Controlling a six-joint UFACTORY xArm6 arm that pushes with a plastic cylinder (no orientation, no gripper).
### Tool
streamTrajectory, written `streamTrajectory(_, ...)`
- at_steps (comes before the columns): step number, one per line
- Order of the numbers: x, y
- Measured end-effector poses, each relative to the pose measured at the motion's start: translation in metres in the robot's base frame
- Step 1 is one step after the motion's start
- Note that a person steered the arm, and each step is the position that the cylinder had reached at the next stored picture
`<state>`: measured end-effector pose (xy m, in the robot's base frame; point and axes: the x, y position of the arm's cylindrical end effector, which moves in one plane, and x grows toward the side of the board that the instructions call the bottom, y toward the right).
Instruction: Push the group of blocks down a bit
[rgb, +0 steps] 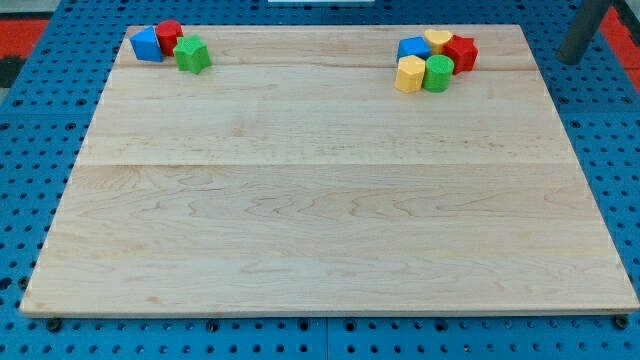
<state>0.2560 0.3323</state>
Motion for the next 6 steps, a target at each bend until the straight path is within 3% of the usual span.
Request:
streamTrajectory(2,-0.050,-0.098)
streamTrajectory(4,0.036,-0.214)
streamTrajectory(5,0.042,-0.259)
streamTrajectory(6,0.053,-0.223)
